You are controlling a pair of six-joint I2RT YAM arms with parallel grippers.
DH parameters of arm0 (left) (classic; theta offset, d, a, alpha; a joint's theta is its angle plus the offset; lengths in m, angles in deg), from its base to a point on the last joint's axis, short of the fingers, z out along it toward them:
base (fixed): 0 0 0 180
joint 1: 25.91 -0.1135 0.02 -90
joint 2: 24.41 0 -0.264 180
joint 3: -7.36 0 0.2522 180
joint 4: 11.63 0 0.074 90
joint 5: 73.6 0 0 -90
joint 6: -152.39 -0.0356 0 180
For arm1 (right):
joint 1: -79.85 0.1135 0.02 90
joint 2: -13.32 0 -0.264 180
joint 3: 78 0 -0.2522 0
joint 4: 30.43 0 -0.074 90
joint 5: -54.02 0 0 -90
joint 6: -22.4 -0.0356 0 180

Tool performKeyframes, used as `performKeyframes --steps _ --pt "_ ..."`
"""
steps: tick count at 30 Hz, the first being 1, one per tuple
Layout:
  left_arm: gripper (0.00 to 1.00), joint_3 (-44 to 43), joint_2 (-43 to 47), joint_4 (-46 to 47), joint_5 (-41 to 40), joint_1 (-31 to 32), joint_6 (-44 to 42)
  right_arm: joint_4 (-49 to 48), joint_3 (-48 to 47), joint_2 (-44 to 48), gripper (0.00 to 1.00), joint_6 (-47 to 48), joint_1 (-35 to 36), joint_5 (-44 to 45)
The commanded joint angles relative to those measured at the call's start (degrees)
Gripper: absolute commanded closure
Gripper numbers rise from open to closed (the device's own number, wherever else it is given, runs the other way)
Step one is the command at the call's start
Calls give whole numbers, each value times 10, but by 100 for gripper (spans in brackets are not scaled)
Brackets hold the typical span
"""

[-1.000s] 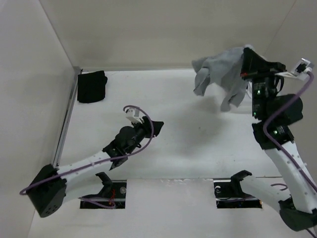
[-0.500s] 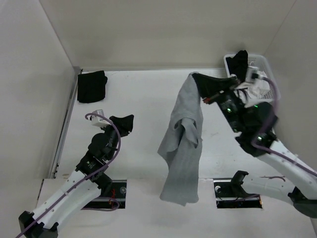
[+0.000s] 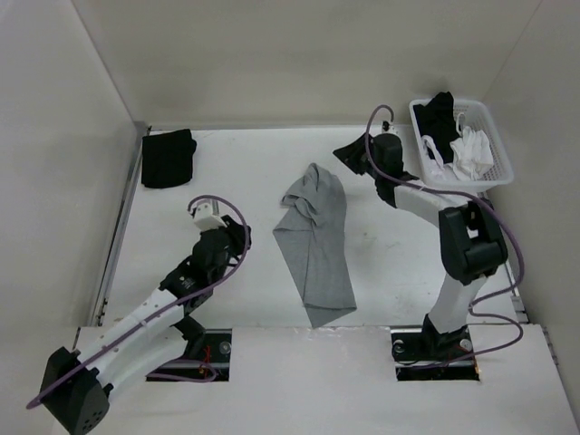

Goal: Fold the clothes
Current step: Move the tank top to the center of the board, then flatten the tank top out

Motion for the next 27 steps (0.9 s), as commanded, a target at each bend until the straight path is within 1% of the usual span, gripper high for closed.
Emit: performKeyframes --steps 1,3,4,5,7,10,13,15,16,17,18,20,22,24,25,27 --pt "77 -4 -44 -32 8 49 -8 -17 19 124 74 42 33 10" --pt "80 -1 -76 -39 10 89 -1 26 98 182 90 70 67 46" --pt "80 -1 -95 -40 11 110 6 39 139 209 94 75 87 65" --pt "80 -2 -118 -35 11 133 17 48 180 235 95 78 106 81" --pt "77 -3 -153 -17 12 158 33 69 260 290 96 78 154 114" --pt "69 -14 -207 40 31 168 36 133 345 364 95 55 221 162" --pt "67 -35 -279 85 56 146 25 232 397 443 93 9 296 221" --pt "66 -49 -323 103 61 124 14 272 416 480 90 -20 332 245" --pt "66 -54 -336 106 63 117 14 279 421 486 89 -25 339 248" --pt "66 -63 -356 112 69 110 12 288 429 494 85 -32 348 252" --pt "66 -70 -369 116 73 105 12 290 433 496 81 -33 349 252" --pt "66 -83 -398 126 79 98 12 289 440 491 66 -32 338 255" --pt "65 -102 -431 133 84 92 10 277 435 474 59 -21 320 250" --pt "66 -121 -463 134 87 83 9 262 426 453 57 -6 305 247" --pt "69 -128 -476 136 89 79 9 254 419 437 57 2 299 243" --pt "80 -143 -506 144 89 64 8 237 402 404 61 19 287 230"
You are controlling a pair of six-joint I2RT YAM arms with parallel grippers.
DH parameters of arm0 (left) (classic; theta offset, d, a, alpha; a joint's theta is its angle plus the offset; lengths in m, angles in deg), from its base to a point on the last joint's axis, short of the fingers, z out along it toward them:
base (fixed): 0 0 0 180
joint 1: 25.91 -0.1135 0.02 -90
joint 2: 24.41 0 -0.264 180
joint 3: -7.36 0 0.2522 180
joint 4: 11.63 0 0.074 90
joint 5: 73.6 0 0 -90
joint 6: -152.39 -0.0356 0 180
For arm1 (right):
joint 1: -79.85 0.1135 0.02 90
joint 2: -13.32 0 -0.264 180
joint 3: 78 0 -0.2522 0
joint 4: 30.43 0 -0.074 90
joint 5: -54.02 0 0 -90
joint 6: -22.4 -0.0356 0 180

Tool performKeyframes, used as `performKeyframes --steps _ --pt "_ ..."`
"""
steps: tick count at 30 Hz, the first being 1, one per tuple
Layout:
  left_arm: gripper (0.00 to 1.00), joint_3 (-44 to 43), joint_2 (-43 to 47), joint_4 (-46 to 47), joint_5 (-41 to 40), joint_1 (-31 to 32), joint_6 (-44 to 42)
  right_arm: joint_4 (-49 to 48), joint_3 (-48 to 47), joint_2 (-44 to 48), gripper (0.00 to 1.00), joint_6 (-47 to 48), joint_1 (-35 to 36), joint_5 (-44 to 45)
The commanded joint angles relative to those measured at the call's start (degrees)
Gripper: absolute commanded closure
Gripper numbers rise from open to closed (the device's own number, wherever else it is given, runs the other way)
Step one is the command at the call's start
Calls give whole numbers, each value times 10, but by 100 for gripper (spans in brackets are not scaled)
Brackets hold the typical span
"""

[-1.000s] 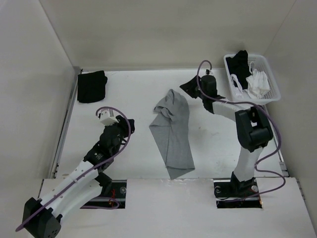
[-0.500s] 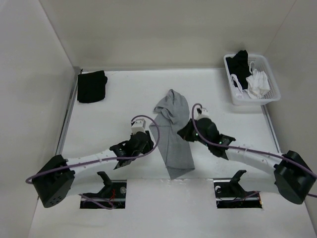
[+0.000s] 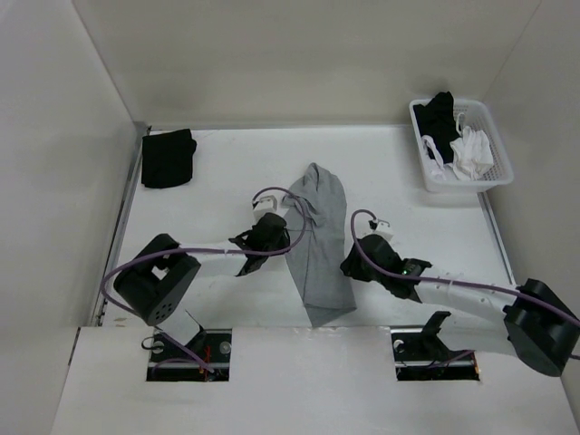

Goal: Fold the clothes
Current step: Flatten the tank top out

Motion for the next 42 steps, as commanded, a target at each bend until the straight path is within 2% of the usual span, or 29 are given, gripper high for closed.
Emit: performKeyframes --steps 1,4,11,14,16,17,19,23,24,28,32,37,42 --pt "84 -37 -42 33 10 -31 -4 -43 -39 -50 64 30 -19 -4" --pt "93 -62 -74 51 9 -77 6 -75 -60 -105 72 47 -37 -25" --pt "97 -149 -135 72 11 -172 14 -158 -125 -218 91 81 -69 -37" --pt "95 -196 -157 71 18 -201 18 -191 -182 -278 94 102 -99 -36" --pt "90 -213 -159 68 19 -207 18 -196 -203 -287 94 105 -107 -42" --pt "85 -215 -149 64 22 -208 14 -197 -212 -280 90 105 -107 -43" --pt "78 -191 -112 55 16 -208 7 -194 -212 -254 85 111 -90 -48" --pt "77 -63 14 57 -28 -201 20 -190 -199 -222 81 78 3 -57" --pt "78 -5 71 51 -43 -196 23 -190 -203 -230 82 62 30 -58" --pt "79 103 214 4 -36 -198 38 -194 -236 -279 92 26 93 -54" --pt "79 163 348 -91 -25 -191 46 -196 -271 -335 91 -4 134 -41" --pt "79 204 500 -203 -19 -196 53 -191 -290 -375 82 -52 164 -13" --pt "79 212 525 -231 0 -183 80 -139 -308 -398 73 -91 183 23"
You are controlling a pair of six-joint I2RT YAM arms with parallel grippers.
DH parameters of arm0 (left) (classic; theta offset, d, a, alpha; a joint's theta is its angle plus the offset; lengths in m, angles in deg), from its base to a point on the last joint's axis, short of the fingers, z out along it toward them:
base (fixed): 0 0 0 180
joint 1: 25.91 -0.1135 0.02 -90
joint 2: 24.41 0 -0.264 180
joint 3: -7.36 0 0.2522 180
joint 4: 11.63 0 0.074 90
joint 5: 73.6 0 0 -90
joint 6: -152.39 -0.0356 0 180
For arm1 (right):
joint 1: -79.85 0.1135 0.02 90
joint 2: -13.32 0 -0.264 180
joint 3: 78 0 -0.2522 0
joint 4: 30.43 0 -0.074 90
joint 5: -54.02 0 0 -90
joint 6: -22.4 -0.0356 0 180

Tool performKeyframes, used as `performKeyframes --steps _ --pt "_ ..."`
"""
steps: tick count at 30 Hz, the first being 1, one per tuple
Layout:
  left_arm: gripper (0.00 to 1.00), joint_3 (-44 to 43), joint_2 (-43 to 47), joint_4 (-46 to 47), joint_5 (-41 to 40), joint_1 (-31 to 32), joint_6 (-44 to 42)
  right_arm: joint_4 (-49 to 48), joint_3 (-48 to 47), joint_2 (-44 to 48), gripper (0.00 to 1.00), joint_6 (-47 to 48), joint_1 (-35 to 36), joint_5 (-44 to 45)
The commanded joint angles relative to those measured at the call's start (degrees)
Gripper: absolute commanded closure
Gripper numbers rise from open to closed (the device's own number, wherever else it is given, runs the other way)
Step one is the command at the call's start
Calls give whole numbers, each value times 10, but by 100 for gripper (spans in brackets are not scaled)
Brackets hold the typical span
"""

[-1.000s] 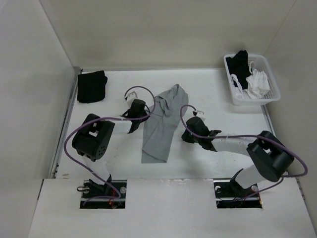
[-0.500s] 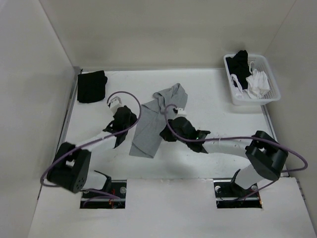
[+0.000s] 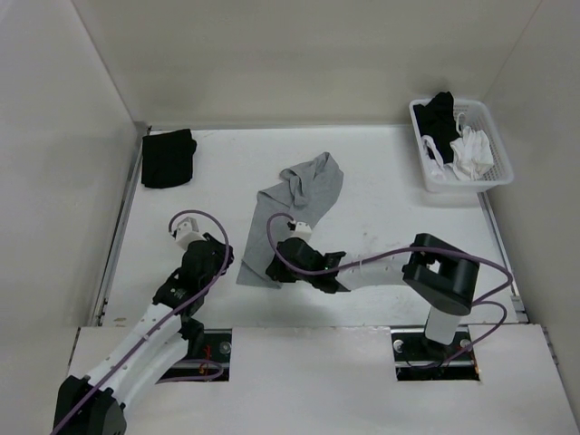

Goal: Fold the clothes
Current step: Flatten the tank top out

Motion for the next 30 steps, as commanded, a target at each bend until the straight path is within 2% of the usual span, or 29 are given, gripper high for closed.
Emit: performKeyframes --steps 1,12,21,27,30 --pt "79 8 2 -29 12 8 23 32 -38 -14 73 -43 19 47" --pt "77 11 12 -27 17 4 26 120 -56 -19 72 -88 41 108" --pt "77 13 5 -20 18 7 25 122 -69 -31 72 -91 47 99" --pt "77 14 4 -22 15 9 27 122 -76 -34 67 -88 49 80" --pt "77 15 -3 -21 15 10 28 120 -78 -42 78 -85 49 76"
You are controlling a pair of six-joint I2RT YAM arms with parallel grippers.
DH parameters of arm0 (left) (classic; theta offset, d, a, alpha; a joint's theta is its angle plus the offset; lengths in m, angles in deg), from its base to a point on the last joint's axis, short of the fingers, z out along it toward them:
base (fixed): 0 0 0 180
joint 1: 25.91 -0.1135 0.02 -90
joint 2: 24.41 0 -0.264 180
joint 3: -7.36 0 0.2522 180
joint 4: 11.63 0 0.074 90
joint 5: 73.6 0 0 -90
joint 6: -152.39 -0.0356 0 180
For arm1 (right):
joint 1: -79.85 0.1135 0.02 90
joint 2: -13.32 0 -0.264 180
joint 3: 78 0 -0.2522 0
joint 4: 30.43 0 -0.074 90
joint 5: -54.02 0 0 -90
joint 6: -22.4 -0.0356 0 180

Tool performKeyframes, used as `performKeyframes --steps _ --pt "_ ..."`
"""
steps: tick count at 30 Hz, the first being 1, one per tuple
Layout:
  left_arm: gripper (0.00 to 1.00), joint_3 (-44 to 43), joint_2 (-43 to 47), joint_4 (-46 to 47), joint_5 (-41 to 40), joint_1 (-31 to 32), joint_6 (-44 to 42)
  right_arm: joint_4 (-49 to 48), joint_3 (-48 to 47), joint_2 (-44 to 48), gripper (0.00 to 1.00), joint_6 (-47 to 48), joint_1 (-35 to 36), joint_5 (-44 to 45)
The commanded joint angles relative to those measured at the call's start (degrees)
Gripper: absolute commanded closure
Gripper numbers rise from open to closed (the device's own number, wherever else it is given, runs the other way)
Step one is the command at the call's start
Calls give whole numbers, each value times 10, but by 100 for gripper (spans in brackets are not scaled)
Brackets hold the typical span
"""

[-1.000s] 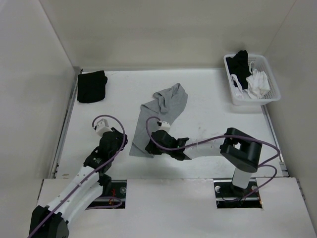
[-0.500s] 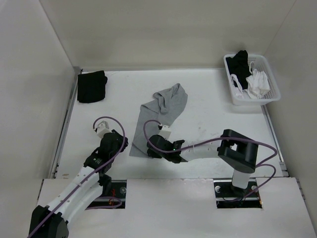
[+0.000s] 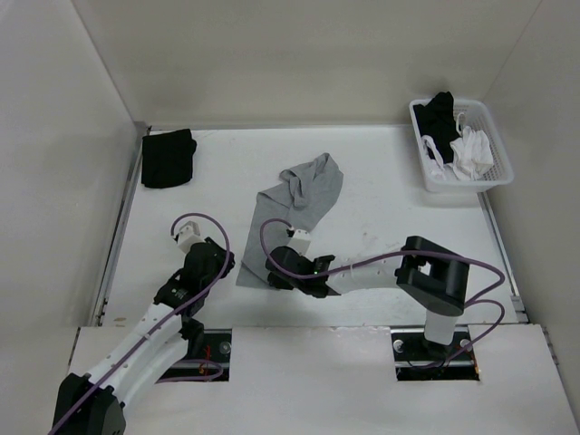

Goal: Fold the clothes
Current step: Flatten the tank top out

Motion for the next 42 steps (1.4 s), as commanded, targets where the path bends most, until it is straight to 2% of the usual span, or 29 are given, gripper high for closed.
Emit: performKeyframes --steps 1,6,13,22,27,31,42 --pt "77 6 -8 14 2 5 5 -5 -23 -13 80 1 8 -7" --pt "77 0 -27 9 1 15 6 -17 -7 16 91 18 6 6" --pt "76 -38 -103 -14 -1 85 8 -7 64 145 94 36 7 48" --pt "74 -59 -87 -91 -1 124 33 11 224 389 95 21 -18 80" --pt "73 -66 -94 -133 -17 142 56 73 290 554 96 17 -30 115" --pt "73 -70 -110 -149 -31 154 65 123 318 647 96 23 -61 112" --pt "73 -95 -131 -203 -113 202 104 133 347 686 95 31 -75 102"
